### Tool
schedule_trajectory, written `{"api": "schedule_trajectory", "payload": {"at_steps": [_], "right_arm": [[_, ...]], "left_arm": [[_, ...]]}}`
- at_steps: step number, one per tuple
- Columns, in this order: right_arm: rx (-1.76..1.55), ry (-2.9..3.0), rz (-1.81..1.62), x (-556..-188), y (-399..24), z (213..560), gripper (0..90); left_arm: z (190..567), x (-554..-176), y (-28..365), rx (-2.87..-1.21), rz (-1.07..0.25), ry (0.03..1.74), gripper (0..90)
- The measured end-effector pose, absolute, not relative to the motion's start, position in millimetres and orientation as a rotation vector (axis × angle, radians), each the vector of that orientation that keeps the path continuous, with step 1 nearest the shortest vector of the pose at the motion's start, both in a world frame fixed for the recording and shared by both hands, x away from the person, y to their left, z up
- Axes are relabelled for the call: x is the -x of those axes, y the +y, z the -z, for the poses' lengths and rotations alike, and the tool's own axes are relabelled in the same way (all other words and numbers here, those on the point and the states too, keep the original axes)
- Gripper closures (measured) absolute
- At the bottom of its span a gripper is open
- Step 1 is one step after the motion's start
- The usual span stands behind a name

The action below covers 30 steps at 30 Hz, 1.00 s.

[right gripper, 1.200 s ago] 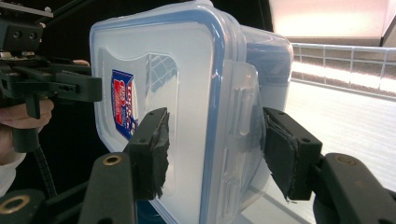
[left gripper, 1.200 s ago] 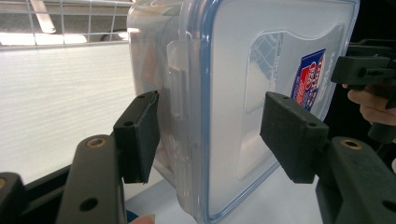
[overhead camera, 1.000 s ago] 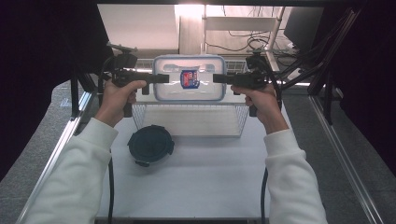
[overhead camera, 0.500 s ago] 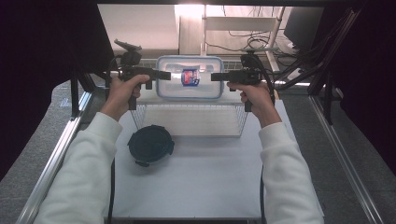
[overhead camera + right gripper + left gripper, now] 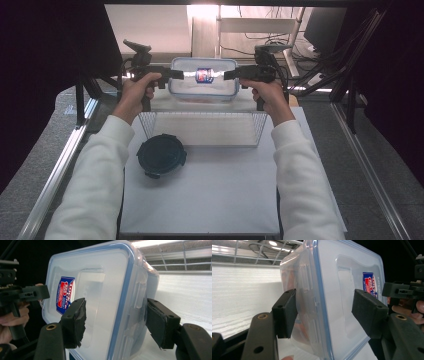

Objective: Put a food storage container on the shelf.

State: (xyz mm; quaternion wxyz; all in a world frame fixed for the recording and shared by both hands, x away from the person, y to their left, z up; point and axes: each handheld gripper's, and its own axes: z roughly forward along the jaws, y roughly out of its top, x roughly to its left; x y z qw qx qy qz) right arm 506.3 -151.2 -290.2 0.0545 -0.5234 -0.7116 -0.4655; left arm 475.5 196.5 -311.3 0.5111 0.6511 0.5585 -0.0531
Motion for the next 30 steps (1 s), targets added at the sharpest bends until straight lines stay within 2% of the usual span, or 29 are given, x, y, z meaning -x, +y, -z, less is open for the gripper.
{"api": "schedule_trajectory", "payload": {"at_steps": [17,20,22,25,30], "right_arm": [[1.745,-1.983,1.369,-521,-148,301,31.9],[1.758,-2.018,1.378,-519,-143,302,26.6],[1.806,-2.052,1.392,-517,-139,301,19.0],[1.840,-2.108,1.413,-512,-136,297,11.2],[1.816,-2.217,1.486,-496,-134,285,2.7]], "left_arm": [[323,-493,196,-1.508,0.181,1.399,32.0],[324,-493,194,-1.513,0.162,1.385,30.3],[324,-493,191,-1.525,0.129,1.379,27.8],[323,-491,189,-1.543,0.087,1.373,16.3],[311,-475,187,-1.562,-0.077,1.320,10.2]]}}
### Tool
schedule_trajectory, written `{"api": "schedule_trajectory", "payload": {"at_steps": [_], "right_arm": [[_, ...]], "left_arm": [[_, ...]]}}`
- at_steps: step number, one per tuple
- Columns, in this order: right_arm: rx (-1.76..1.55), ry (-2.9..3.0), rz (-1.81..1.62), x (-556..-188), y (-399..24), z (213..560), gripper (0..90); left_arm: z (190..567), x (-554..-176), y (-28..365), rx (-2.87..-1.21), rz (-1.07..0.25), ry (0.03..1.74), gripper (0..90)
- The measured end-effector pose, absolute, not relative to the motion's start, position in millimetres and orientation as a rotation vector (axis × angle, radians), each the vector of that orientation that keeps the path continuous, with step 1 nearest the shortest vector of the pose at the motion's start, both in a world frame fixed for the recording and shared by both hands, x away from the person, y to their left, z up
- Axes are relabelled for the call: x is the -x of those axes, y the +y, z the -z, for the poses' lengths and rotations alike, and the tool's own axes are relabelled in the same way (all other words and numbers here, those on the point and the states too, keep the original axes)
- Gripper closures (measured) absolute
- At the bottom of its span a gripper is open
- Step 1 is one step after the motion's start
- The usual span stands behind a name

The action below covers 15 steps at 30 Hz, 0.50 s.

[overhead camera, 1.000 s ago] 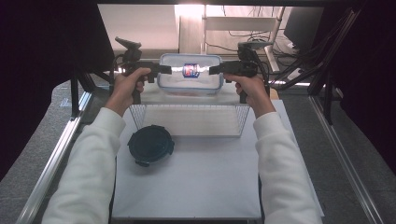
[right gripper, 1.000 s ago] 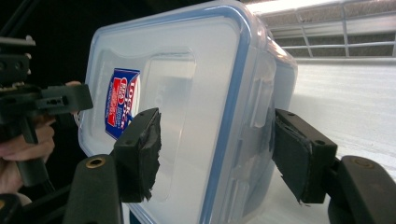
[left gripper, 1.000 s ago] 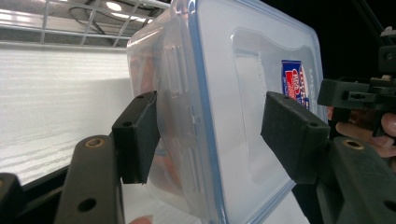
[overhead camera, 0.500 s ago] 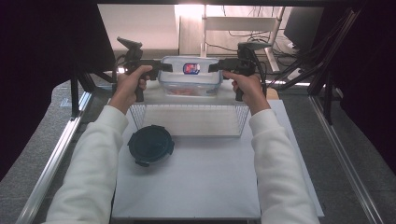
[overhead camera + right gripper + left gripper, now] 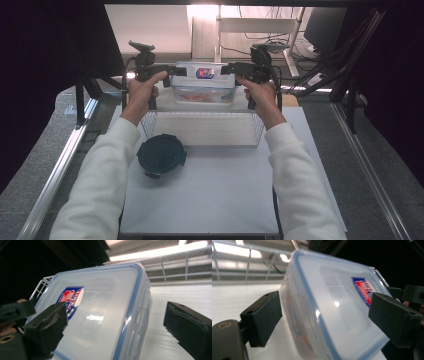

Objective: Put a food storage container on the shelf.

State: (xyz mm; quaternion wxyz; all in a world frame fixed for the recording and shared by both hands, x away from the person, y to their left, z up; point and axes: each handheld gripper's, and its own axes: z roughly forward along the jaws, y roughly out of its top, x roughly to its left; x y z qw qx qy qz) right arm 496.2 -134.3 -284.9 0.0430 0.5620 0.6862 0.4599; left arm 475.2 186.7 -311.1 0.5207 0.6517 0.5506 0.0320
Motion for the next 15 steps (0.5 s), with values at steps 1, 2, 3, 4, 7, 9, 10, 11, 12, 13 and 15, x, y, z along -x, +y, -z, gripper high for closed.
{"api": "schedule_trajectory", "payload": {"at_steps": [1,2,3,4,7,9,10,11,12,13,15], "right_arm": [[-1.719,2.098,-1.407,-496,-134,285,2.7],[-1.643,2.108,-1.379,-487,-134,279,2.4],[-1.622,2.108,-1.371,-484,-135,277,2.5],[-1.588,2.105,-1.373,-479,-137,275,2.6],[-1.504,2.093,-1.430,-463,-147,273,4.9],[-1.455,2.114,-1.427,-454,-152,274,4.2],[-1.430,2.123,-1.428,-448,-156,275,4.2],[-1.408,2.131,-1.420,-443,-159,275,4.2],[-1.381,2.141,-1.418,-437,-161,276,4.6],[-1.355,2.159,-1.413,-431,-163,278,5.1],[-1.305,2.179,-1.397,-420,-167,282,6.7]], "left_arm": [[311,-475,187,-1.562,-0.077,1.320,10.1],[305,-464,187,-1.580,-0.135,1.285,10.1],[303,-459,188,-1.586,-0.159,1.274,10.2],[302,-453,188,-1.596,-0.183,1.262,10.7],[300,-433,190,-1.630,-0.231,1.220,13.8],[301,-427,190,-1.636,-0.237,1.212,15.5],[302,-412,190,-1.667,-0.264,1.181,17.0],[304,-405,189,-1.679,-0.274,1.169,17.4],[305,-398,189,-1.689,-0.279,1.158,18.1],[307,-391,188,-1.700,-0.288,1.148,19.1],[312,-378,185,-1.734,-0.333,1.136,19.6]]}}
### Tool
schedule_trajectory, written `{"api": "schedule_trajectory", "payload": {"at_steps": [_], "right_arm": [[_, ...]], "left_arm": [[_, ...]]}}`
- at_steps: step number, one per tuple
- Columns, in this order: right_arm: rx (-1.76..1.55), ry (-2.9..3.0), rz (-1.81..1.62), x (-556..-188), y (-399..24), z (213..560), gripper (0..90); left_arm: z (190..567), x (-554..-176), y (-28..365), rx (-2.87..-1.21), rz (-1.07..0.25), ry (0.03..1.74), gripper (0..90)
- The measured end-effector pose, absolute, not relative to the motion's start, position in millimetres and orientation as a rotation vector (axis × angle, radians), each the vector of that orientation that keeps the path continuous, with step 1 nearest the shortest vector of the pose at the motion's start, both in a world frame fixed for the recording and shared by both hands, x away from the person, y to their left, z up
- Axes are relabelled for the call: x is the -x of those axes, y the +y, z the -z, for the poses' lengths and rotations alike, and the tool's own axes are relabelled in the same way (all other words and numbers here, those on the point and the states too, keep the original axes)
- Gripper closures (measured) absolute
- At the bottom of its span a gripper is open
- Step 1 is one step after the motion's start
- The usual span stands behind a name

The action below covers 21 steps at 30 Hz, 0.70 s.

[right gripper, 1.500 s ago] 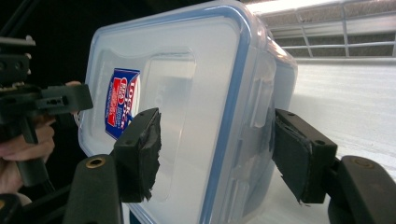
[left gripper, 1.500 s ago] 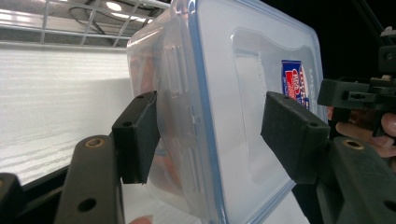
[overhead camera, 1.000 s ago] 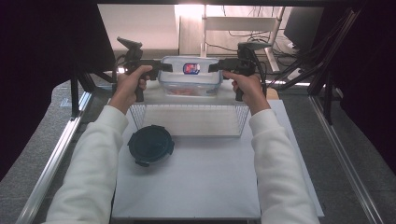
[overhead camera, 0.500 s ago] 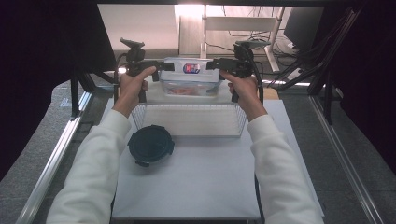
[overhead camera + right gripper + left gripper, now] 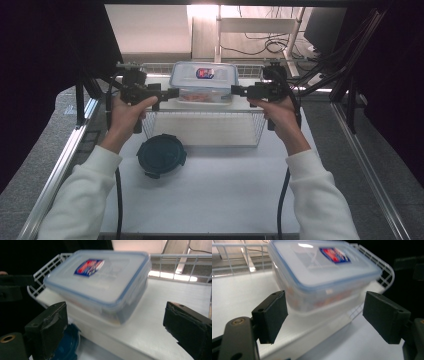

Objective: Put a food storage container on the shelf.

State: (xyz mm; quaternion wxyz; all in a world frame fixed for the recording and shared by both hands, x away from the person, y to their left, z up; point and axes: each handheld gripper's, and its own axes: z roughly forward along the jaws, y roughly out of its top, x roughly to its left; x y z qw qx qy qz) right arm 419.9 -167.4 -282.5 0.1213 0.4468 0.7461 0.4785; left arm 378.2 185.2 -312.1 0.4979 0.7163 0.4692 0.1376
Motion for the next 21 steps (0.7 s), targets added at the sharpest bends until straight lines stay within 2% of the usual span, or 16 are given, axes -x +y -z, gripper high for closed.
{"api": "schedule_trajectory", "payload": {"at_steps": [6,10,18,21], "right_arm": [[-1.220,2.192,-1.417,-389,-179,308,13.9],[-1.164,2.212,-1.460,-367,-189,326,17.1],[-1.118,2.242,-1.435,-326,-204,367,20.6],[-1.120,2.258,-1.408,-305,-210,387,22.1]], "left_arm": [[331,-349,184,-1.770,-0.320,1.101,19.6],[355,-318,189,-1.789,-0.256,1.074,19.4],[399,-280,197,-1.811,-0.235,1.124,19.1],[421,-263,198,-1.843,-0.265,1.150,19.3]]}}
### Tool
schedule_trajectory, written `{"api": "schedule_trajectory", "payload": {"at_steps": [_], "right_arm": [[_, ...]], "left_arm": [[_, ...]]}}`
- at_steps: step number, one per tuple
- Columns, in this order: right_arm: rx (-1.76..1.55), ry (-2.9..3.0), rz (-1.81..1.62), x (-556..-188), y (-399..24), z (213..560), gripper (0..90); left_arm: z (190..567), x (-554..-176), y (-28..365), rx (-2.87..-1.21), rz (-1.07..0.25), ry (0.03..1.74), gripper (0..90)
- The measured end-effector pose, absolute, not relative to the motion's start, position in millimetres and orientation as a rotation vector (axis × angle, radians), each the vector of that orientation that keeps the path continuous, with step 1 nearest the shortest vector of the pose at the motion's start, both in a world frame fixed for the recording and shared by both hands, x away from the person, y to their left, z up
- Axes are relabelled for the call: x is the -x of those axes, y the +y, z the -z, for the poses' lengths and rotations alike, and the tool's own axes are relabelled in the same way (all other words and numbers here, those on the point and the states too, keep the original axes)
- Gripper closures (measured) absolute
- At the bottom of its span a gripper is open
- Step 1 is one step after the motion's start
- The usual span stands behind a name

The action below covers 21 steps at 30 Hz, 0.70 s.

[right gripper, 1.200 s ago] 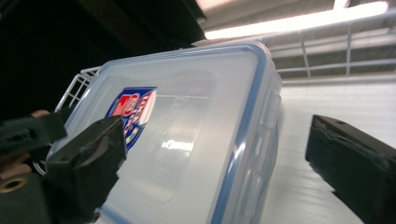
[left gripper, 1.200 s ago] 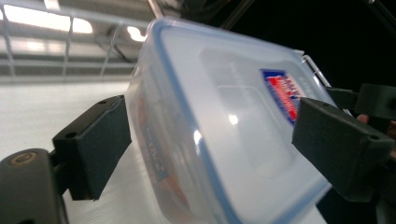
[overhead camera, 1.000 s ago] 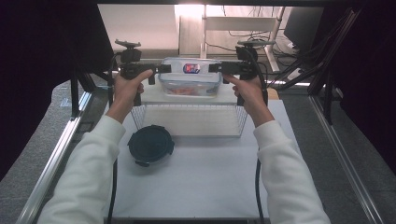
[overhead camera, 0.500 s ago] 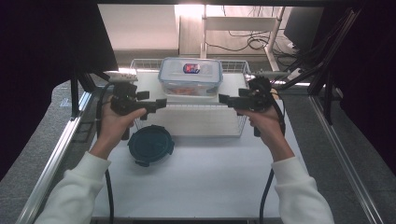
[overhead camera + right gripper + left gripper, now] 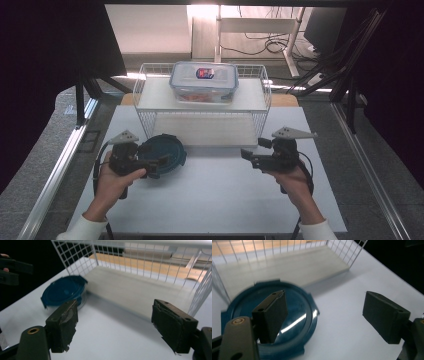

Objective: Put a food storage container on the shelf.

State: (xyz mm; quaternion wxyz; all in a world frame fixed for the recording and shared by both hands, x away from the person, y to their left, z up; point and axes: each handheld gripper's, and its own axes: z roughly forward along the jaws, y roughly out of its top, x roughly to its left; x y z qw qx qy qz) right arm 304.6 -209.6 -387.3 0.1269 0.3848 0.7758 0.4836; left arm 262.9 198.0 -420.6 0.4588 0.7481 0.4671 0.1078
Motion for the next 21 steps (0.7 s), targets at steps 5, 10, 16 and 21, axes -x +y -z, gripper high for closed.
{"api": "schedule_trajectory", "payload": {"at_steps": [5,10,16,21], "right_arm": [[-1.134,2.343,-1.392,-287,-215,413,24.2],[-1.143,2.378,-1.371,-276,-217,429,25.4],[-1.163,2.405,-1.342,-276,-215,441,26.1],[-1.164,2.409,-1.336,-277,-214,443,27.5]], "left_arm": [[438,-243,199,-1.857,-0.286,1.154,20.3],[452,-230,198,-1.902,-0.286,1.157,20.4],[464,-222,200,-1.937,-0.290,1.182,20.8],[469,-220,200,-1.940,-0.284,1.193,22.0]]}}
